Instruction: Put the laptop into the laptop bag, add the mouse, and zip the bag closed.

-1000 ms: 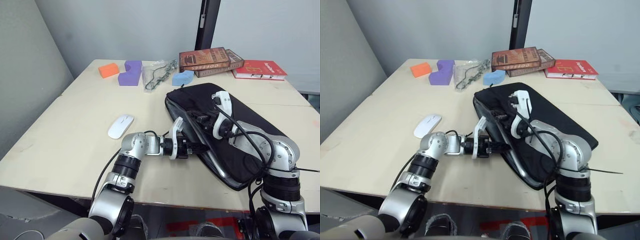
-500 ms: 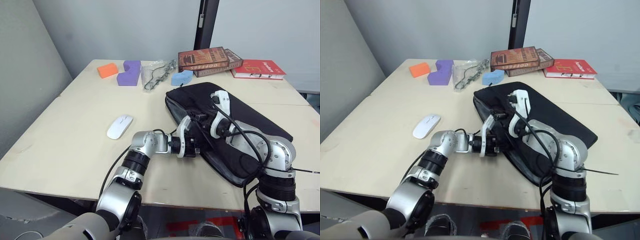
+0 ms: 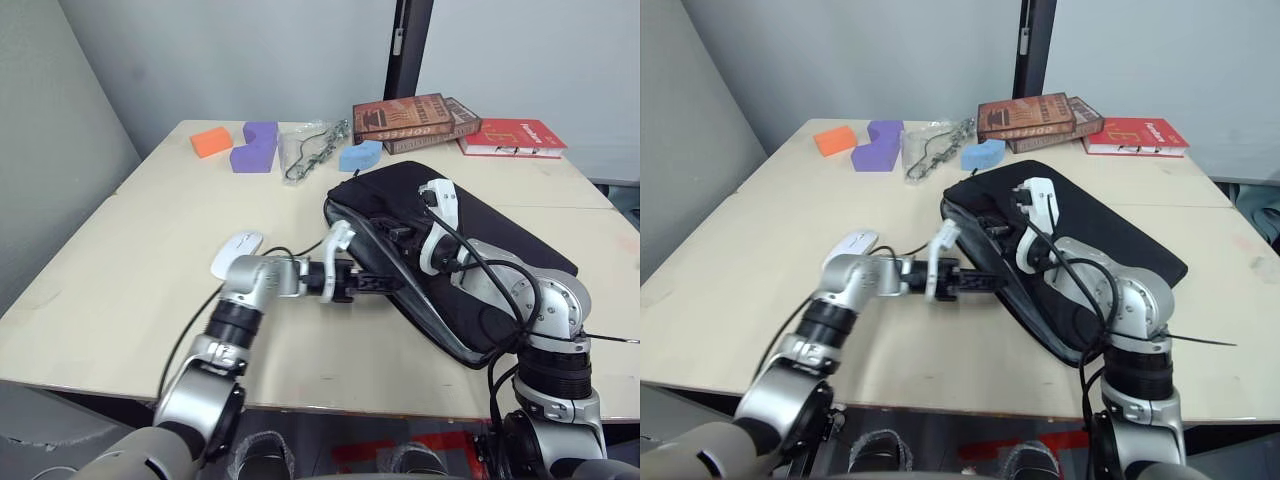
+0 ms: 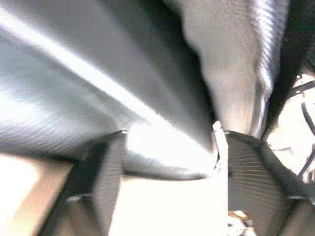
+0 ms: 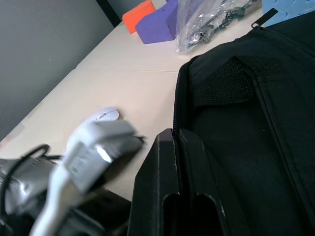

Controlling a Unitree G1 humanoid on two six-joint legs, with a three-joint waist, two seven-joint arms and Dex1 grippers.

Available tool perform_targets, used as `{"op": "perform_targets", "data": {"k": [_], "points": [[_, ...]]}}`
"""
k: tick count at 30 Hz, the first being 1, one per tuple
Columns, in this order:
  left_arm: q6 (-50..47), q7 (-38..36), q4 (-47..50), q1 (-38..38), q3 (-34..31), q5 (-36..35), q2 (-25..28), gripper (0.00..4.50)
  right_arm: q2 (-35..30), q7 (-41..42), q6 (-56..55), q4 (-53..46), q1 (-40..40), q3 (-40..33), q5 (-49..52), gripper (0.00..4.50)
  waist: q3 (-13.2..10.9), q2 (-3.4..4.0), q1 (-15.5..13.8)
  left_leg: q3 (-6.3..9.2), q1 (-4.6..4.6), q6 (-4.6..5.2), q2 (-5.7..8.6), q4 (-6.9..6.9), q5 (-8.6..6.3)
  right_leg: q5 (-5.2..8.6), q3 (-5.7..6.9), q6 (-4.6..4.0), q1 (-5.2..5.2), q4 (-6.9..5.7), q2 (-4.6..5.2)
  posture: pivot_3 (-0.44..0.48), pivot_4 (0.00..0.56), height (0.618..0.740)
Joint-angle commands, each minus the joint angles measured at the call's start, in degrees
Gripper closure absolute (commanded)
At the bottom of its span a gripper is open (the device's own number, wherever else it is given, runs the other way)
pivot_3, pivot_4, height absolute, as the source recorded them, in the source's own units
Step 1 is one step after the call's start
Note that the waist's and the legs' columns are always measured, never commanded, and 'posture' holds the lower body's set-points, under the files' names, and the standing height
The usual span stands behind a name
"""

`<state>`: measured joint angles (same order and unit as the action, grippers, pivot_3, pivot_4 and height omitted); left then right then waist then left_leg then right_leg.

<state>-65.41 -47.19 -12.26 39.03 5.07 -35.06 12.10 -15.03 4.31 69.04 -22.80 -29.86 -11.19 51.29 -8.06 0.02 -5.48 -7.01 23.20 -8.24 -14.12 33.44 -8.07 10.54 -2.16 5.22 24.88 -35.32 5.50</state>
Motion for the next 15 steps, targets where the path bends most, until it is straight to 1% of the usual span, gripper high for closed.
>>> {"op": "perform_targets", "data": {"k": [1,4,8,9,10,12,15], "points": [[-0.7,-3.1,11.4,-2.6,-2.7,-3.1,6.8,0.14,-1.3,3.0,-0.7,-1.0,-1.2,1.4,0.7,4.5,0.0,0.01,0.1,0.0,0.01,-0.01,-0.01,-0.01,0.0,0.0,0.0,0.0,0.02,0.0,-0.01,0.0,0.15,0.734],[4.0,-4.8,18.1,-7.3,-4.2,-1.9,14.2,0.14,-3.4,5.7,-0.2,-1.3,-1.3,3.2,0.8,4.5,0.0,0.02,0.1,0.0,-0.03,-0.07,-0.03,-0.12,0.01,0.07,0.03,-0.09,0.03,0.01,-0.02,0.0,0.15,0.734],[13.4,-7.5,20.5,-12.9,-8.5,0.0,21.1,0.14,-6.6,9.6,-0.2,-1.4,-1.1,6.1,0.3,4.5,0.0,0.03,0.1,0.0,-0.05,-0.1,-0.05,-0.21,0.01,0.12,0.07,-0.11,0.03,0.04,-0.03,0.0,0.15,0.734],[14.8,-7.9,20.3,-13.7,-9.3,0.4,22.5,0.14,-7.3,10.4,-0.3,-1.4,-1.0,6.8,-0.1,4.5,0.0,0.03,0.1,0.0,-0.04,-0.1,-0.05,-0.21,0.01,0.13,0.08,-0.11,0.03,0.05,-0.03,0.0,0.15,0.734],[16.7,-8.8,18.4,-14.4,-12.0,1.4,26.2,0.14,-8.4,12.0,-0.2,-1.7,-0.7,8.0,-0.3,4.5,0.0,0.03,0.1,0.0,-0.04,-0.11,-0.06,-0.21,0.01,0.14,0.09,-0.12,0.04,0.04,-0.04,0.0,0.15,0.734],[23.0,-7.7,15.1,-15.1,-17.4,3.7,30.3,0.14,-10.2,14.7,-0.7,-2.1,-0.3,10.6,-1.3,4.5,0.0,0.03,0.3,0.01,-0.05,-0.13,-0.11,-0.21,0.02,0.14,0.08,-0.14,0.06,0.01,-0.1,0.0,0.15,0.734],[26.7,-6.8,9.5,-16.2,-19.5,7.1,35.7,0.14,-10.9,16.8,-1.8,-1.9,0.1,13.3,-2.7,4.5,0.0,0.04,0.3,0.01,-0.12,-0.19,-0.15,-0.27,0.05,0.16,0.07,-0.15,0.06,-0.02,-0.15,0.0,0.15,0.734]]}}
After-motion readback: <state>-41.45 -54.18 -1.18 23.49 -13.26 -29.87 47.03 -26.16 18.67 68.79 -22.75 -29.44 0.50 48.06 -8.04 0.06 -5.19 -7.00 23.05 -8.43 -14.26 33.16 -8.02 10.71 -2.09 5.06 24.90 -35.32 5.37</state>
